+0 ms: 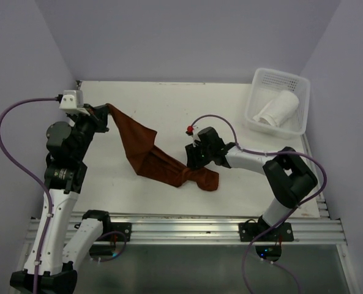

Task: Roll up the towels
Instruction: Flatten the towel

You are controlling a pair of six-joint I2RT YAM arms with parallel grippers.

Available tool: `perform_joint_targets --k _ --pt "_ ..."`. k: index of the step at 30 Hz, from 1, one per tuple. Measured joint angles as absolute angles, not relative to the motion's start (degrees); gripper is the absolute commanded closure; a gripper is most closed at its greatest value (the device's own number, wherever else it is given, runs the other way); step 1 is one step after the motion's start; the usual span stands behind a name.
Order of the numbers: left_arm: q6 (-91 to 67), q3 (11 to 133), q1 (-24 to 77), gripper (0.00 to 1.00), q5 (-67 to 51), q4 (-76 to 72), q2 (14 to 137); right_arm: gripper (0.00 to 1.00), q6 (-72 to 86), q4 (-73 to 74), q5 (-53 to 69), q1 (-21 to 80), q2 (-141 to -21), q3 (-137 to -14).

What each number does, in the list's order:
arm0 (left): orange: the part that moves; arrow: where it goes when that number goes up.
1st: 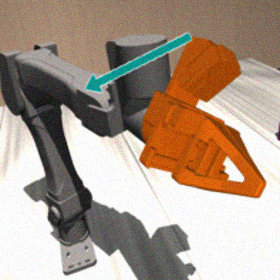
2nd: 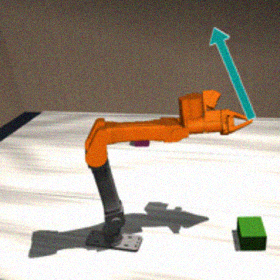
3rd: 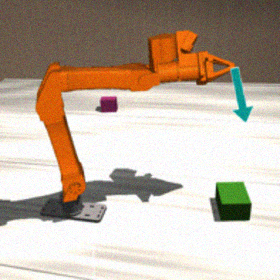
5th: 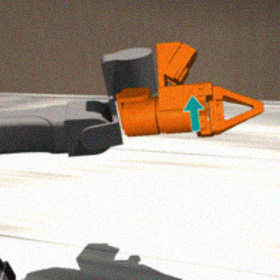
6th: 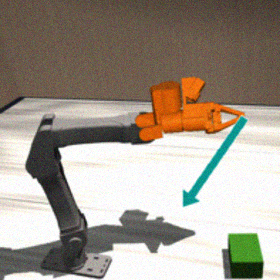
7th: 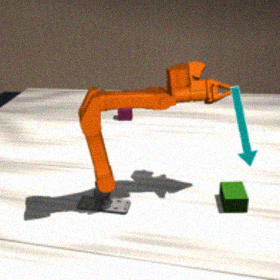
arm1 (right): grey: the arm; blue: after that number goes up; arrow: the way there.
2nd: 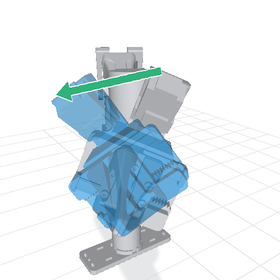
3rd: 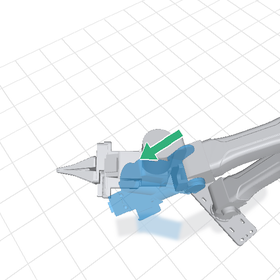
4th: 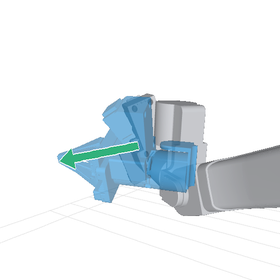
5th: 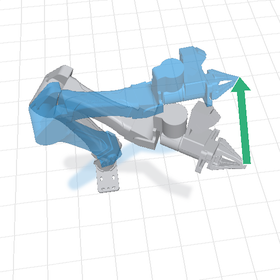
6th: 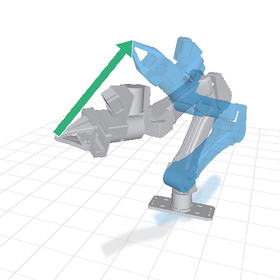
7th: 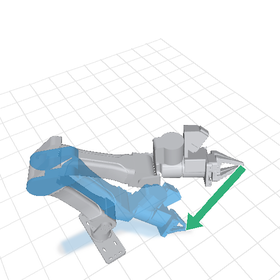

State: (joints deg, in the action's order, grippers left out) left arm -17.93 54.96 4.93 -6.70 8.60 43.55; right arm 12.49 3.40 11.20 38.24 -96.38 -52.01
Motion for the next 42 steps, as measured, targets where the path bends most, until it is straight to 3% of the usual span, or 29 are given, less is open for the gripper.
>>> perform_joint_targets --k 1,2,7,15,27,32,37,38,40,41,42 --pt "-17.93 55.09 4.93 1.00 -6.33 8.84 43.55 0.60 12.27 3.42 10.26 38.41 -96.38 -51.72" --pt "-17.93 55.27 4.93 1.00 -5.93 9.04 43.55 0.71 12.19 3.36 9.54 38.63 -96.38 -51.37" --pt "-17.85 57.23 4.93 1.00 -3.77 10.55 43.46 1.00 12.62 2.66 7.27 38.98 -96.40 -49.34" --pt "-17.72 58.39 4.93 1.00 0.38 12.53 42.78 1.00 13.43 4.60 5.76 39.00 -92.58 -48.86" --pt "-16.86 58.76 4.93 1.00 6.02 15.75 42.44 1.00 15.44 12.99 3.60 39.00 -58.24 -43.64" --pt "-16.84 59.16 4.93 1.00 6.39 16.01 41.95 1.00 18.57 16.16 10.17 39.35 -46.17 -34.02" --pt "-16.84 59.40 4.93 1.00 6.44 16.03 41.98 1.00 21.19 19.68 21.37 45.34 -43.00 -29.58" --pt "-16.86 59.40 4.93 1.00 6.46 16.03 42.02 0.75 21.56 20.38 23.03 47.90 -43.13 -29.47" --pt "-16.86 59.40 4.93 1.00 6.44 16.03 42.13 0.69 22.11 21.19 24.82 53.36 -43.62 -29.58" --pt "-16.86 59.40 4.93 1.00 6.44 16.03 42.19 0.54 21.93 21.85 25.26 55.46 -44.14 -29.80" --pt "-16.86 59.40 4.93 1.00 6.39 16.01 42.30 0.47 22.22 22.61 25.19 56.93 -44.73 -30.04"
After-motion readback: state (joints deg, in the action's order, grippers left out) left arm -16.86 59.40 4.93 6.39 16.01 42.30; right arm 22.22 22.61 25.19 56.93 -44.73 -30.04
